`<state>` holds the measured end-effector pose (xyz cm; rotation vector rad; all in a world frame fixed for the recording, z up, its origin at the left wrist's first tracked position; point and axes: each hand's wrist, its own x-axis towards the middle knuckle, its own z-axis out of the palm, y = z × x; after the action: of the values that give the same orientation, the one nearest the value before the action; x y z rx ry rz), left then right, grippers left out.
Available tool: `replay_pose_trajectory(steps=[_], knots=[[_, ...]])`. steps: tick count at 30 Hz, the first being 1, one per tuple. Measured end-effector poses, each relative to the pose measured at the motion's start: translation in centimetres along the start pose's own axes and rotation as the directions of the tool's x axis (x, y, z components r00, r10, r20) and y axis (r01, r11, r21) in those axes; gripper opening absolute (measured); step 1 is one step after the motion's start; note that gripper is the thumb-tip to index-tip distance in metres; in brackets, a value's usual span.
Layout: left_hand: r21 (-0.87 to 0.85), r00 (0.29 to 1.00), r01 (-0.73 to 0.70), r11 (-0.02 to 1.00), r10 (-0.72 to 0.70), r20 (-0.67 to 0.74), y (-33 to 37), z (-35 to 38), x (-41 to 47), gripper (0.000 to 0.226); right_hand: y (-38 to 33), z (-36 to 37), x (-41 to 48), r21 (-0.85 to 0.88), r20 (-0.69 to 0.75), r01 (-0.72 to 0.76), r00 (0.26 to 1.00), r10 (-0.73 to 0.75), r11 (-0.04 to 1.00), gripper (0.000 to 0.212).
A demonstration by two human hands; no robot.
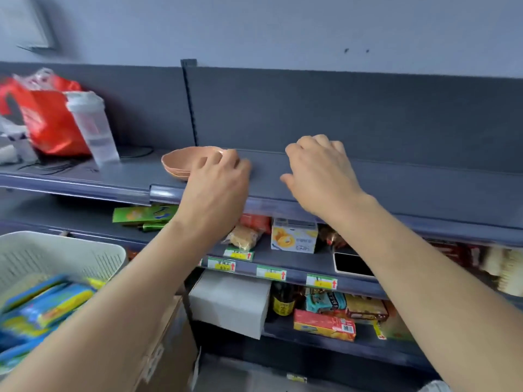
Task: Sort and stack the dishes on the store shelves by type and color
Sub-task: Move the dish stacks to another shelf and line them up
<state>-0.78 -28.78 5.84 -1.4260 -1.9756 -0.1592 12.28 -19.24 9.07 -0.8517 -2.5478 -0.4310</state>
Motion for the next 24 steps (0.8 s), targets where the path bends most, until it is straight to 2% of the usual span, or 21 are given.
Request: replay_pose_trajectory(steps=[4,11,17,24], knots=[[0.03,0.99,0.124,0.992,-0.126,0.059,-4.4,2.7,-0.2,0.023,-3.0,3.0,4.7,0.064,0.007,0.09,0.996,-0.091,0.994,0.027],[0.098,0.946,0.294,0.951,-0.304,0.114,-8.9,7.8,2.4,0.025,-4.4,8.7,12.4,0.143,0.014,0.159,0.987,-0.163,0.977,0.023],[0.142,0.896,0.388,0.911,-0.409,0.175,-11.9,11.8,5.6,0.029,-4.4,12.5,18.7,0.219,0.044,0.171,0.982,-0.184,0.961,0.03],[0.101,0.823,0.481,0.871,-0.488,0.29,-15.8,16.5,6.7,0.03,-5.5,16.8,23.0,0.284,0.171,0.107,0.972,-0.161,0.953,0.031]])
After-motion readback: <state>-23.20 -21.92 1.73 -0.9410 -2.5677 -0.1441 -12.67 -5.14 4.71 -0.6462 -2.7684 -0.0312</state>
